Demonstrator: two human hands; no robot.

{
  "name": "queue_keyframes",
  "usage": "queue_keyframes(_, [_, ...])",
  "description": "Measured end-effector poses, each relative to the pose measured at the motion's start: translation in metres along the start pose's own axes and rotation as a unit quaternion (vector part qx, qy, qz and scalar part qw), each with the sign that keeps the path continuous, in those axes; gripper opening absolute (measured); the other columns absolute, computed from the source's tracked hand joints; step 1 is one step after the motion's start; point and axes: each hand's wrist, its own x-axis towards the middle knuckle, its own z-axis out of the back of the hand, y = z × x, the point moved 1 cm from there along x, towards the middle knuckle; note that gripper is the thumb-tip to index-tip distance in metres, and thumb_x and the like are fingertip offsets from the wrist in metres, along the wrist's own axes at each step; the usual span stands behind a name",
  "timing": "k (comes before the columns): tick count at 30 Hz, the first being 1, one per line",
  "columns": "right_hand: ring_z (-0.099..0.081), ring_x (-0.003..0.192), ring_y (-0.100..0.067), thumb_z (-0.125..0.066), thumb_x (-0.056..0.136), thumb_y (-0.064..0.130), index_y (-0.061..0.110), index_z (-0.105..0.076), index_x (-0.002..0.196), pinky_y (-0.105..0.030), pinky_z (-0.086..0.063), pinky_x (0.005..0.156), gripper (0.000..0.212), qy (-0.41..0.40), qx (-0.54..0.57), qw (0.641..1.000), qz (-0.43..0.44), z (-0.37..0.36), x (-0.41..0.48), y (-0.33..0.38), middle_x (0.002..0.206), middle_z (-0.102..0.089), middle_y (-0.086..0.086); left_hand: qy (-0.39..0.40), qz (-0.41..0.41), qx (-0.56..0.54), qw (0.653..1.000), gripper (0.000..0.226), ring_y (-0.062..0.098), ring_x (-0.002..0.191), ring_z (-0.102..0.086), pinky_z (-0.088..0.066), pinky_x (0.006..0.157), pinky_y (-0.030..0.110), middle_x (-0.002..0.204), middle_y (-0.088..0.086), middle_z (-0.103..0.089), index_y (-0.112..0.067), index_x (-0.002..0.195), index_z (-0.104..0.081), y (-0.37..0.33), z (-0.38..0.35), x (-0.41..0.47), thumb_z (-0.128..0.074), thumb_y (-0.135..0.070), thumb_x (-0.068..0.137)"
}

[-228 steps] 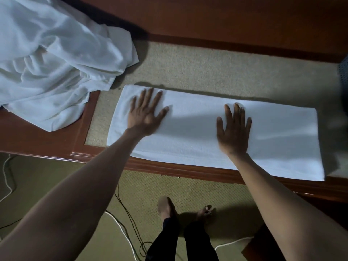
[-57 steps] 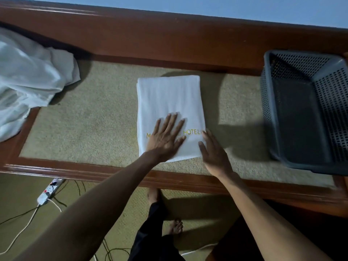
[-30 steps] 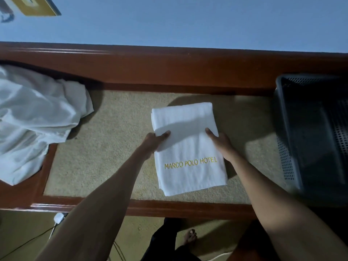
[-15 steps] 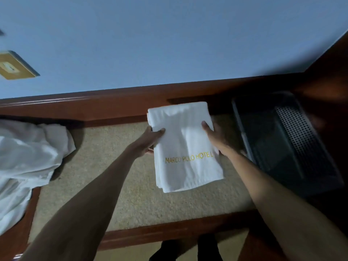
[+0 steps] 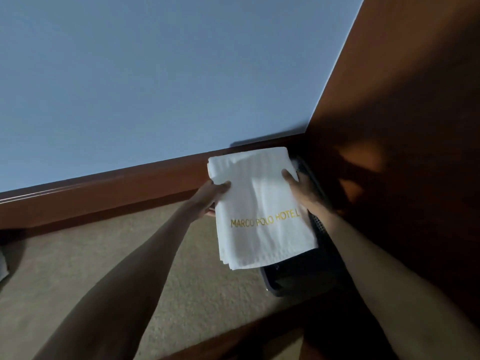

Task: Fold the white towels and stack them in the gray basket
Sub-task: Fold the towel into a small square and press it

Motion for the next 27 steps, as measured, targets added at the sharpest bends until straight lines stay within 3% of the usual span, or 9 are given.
queue_keyframes(2, [-0.062, 0.114, -0.019, -0.059, 0.1, 0.043, 0.007, -0.063, 0.132, -0.028, -0.046, 0.094, 0.049, -0.001, -0.024, 1.0, -0.013, 0.031, 0.01, -0.017, 0.122, -0.067, -0.001, 0.01, 0.004, 0.008, 1.0, 0.034, 0.024, 0.091, -0.072, -0.056, 0.067, 0.035, 0.109, 0.004, -0.073, -0.016, 0.129, -0.056, -0.003, -0.034, 0.016, -0.056, -0.039, 0.104])
queue_keyframes(5, [-0.068, 0.106, -0.028, -0.06, 0.099, 0.047, 0.002, -0.067, 0.121, -0.035, -0.051, 0.086, 0.05, 0.001, -0.063, 0.995, -0.072, 0.058, 0.025, -0.052, 0.115, -0.072, -0.011, 0.014, 0.035, 0.019, 0.999, 0.046, 0.028, 0.096, -0.073, -0.06, 0.072, 0.041, 0.114, 0.007, -0.073, -0.015, 0.133, -0.055, 0.006, -0.075, 0.04, -0.059, -0.046, 0.1])
queue_keyframes(9, [-0.068, 0.105, -0.035, -0.062, 0.098, 0.043, 0.0, -0.066, 0.116, -0.042, -0.054, 0.091, 0.047, 0.02, -0.109, 0.989, -0.1, 0.062, 0.036, -0.088, 0.114, -0.071, -0.018, -0.02, 0.094, 0.01, 0.995, 0.039, 0.032, 0.096, -0.072, -0.061, 0.079, 0.049, 0.116, 0.015, -0.072, -0.004, 0.127, -0.058, 0.023, -0.114, 0.062, -0.06, -0.036, 0.103])
queue_keyframes(12, [-0.066, 0.11, -0.036, -0.061, 0.098, 0.041, 0.001, -0.064, 0.12, -0.042, -0.052, 0.094, 0.046, 0.038, -0.133, 0.983, -0.118, 0.055, 0.036, -0.109, 0.118, -0.07, -0.019, -0.028, 0.128, 0.01, 0.991, 0.038, 0.032, 0.098, -0.066, -0.055, 0.078, 0.046, 0.124, 0.016, -0.066, -0.005, 0.132, -0.054, 0.034, -0.129, 0.071, -0.058, -0.031, 0.105])
queue_keyframes(15, [-0.062, 0.116, -0.039, -0.061, 0.1, 0.036, -0.002, -0.061, 0.123, -0.041, -0.048, 0.097, 0.045, 0.053, -0.146, 0.979, -0.129, 0.049, 0.035, -0.122, 0.124, -0.066, -0.024, -0.037, 0.156, 0.015, 0.987, 0.043, 0.037, 0.109, -0.062, -0.053, 0.088, 0.053, 0.13, 0.018, -0.063, -0.001, 0.136, -0.051, 0.042, -0.138, 0.08, -0.059, -0.028, 0.104])
queue_keyframes(17, [-0.057, 0.124, -0.039, -0.059, 0.102, 0.033, -0.004, -0.056, 0.129, -0.04, -0.044, 0.102, 0.046, 0.058, -0.158, 0.976, -0.137, 0.047, 0.035, -0.125, 0.132, -0.06, -0.026, -0.048, 0.162, 0.021, 0.985, 0.04, 0.035, 0.104, -0.061, -0.051, 0.086, 0.05, 0.125, 0.017, -0.063, 0.002, 0.134, -0.052, 0.044, -0.142, 0.083, -0.06, -0.024, 0.104])
queue_keyframes(21, [-0.04, 0.143, -0.037, -0.058, 0.102, 0.034, -0.008, -0.036, 0.149, -0.037, -0.033, 0.115, 0.066, 0.106, -0.24, 0.955, -0.138, 0.044, 0.038, -0.118, 0.154, -0.04, -0.028, -0.063, 0.139, 0.13, 0.98, 0.036, 0.035, 0.091, -0.067, -0.06, 0.081, 0.048, 0.111, 0.021, -0.066, 0.008, 0.124, -0.057, 0.04, -0.135, 0.085, -0.062, -0.02, 0.101])
queue_keyframes(24, [-0.051, 0.133, -0.035, -0.06, 0.099, 0.033, -0.003, -0.049, 0.14, -0.037, -0.043, 0.107, 0.056, 0.117, -0.264, 0.951, -0.108, 0.043, 0.04, -0.096, 0.145, -0.054, -0.022, -0.063, 0.102, 0.233, 0.965, 0.035, 0.033, 0.08, -0.072, -0.063, 0.074, 0.043, 0.099, 0.019, -0.07, 0.006, 0.114, -0.061, 0.024, -0.118, 0.081, -0.062, -0.027, 0.1])
queue_keyframes(27, [-0.061, 0.12, -0.033, -0.059, 0.098, 0.028, 0.002, -0.063, 0.125, -0.035, -0.05, 0.096, 0.038, 0.147, -0.26, 0.951, -0.076, 0.032, 0.038, -0.066, 0.128, -0.066, -0.015, -0.058, 0.041, 0.288, 0.955, 0.032, 0.033, 0.086, -0.073, -0.062, 0.083, 0.05, 0.096, 0.018, -0.074, 0.005, 0.101, -0.07, 0.004, -0.092, 0.065, -0.062, -0.026, 0.098])
